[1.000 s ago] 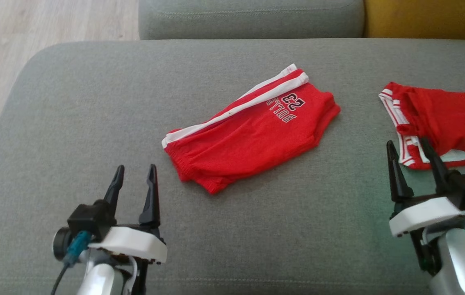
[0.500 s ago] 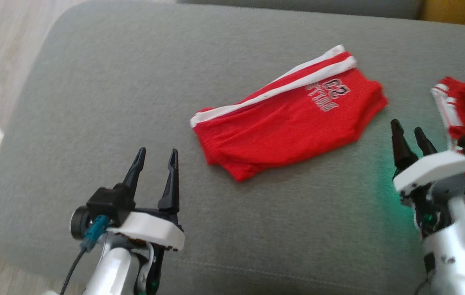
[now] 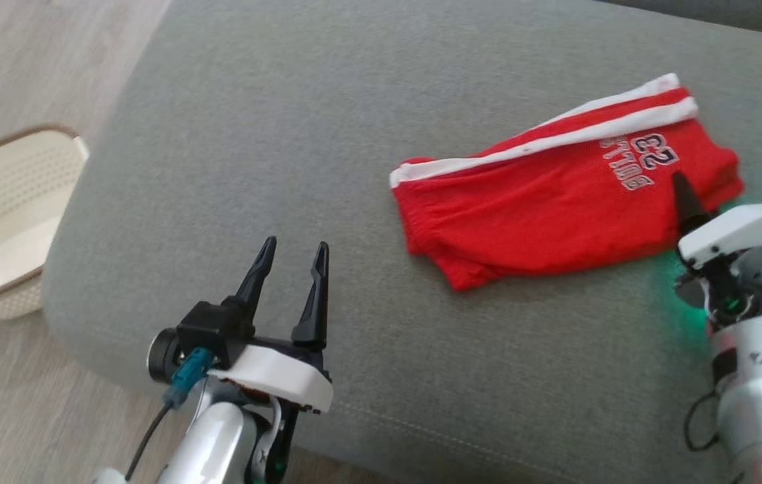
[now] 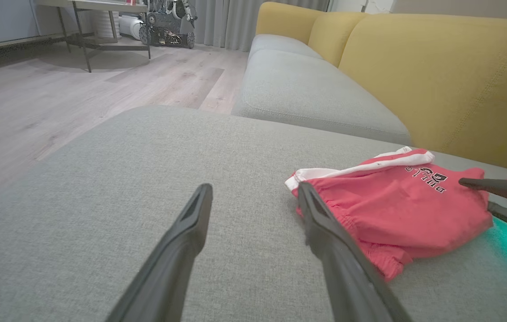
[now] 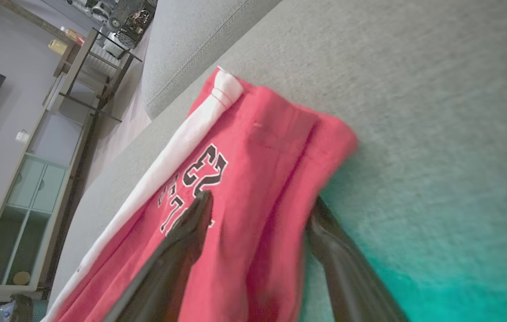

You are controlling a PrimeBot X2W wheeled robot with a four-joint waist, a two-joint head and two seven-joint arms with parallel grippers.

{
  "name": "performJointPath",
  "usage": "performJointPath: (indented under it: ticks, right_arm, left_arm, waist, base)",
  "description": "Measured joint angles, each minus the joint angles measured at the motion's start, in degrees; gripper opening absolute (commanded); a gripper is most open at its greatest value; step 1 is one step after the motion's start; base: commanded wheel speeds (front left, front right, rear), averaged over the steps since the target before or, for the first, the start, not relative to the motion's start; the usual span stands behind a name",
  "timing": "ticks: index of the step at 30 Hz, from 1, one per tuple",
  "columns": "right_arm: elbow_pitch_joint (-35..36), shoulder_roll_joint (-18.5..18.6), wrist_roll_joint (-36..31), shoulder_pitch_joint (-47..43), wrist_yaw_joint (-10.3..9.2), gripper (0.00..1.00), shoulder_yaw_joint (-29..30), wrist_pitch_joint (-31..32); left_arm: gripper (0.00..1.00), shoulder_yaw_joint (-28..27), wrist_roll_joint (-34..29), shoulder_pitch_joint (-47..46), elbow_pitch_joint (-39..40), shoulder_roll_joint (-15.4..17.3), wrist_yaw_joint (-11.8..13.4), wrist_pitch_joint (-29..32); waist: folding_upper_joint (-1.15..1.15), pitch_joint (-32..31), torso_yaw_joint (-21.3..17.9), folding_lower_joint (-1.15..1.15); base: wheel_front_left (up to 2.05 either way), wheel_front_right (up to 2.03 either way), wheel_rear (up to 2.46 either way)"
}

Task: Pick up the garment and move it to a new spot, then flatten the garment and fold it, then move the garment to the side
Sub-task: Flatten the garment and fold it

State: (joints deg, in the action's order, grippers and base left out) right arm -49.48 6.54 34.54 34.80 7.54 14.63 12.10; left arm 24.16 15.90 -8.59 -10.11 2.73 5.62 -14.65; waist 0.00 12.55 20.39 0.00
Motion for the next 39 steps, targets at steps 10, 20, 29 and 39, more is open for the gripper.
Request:
performJointPath:
  ticks: [10, 20, 29, 39]
  right_arm:
    - [-10.6, 3.6, -5.0, 8.3, 0.0, 1.0, 2.4, -1.5]
    - [-11.7, 2.7, -3.8, 8.7, 0.0, 0.0, -0.8, -6.6]
    - [-4.3, 0.2, 3.2, -0.1, 0.0, 0.0, -4.8, -11.4]
    - [1.7, -2.8, 8.6, -14.0, 0.0, 0.0, -5.3, -14.7]
  left_arm:
    - [1.0, 1.8, 0.6, -0.2, 0.4, 0.0, 0.5, 0.0]
    - [1.0, 1.6, 0.9, -0.2, -0.6, 0.0, 1.0, 0.0]
    - [1.0, 0.6, 0.9, -0.2, -1.6, 0.0, 0.5, 0.0]
    - [1.0, -1.4, 0.3, 0.5, -2.7, 0.0, -0.2, 0.0]
  waist:
    - [0.0, 1.6, 3.3, 0.0]
    - [0.0, 0.7, 1.1, 0.0]
    - [0.0, -1.9, -4.4, 0.0]
    - [0.0, -5.6, -11.0, 0.0]
  base:
    - [0.0, 0.0, 0.0]
    - [0.0, 0.0, 0.0]
    - [0.0, 0.0, 0.0]
    - [0.0, 0.0, 0.0]
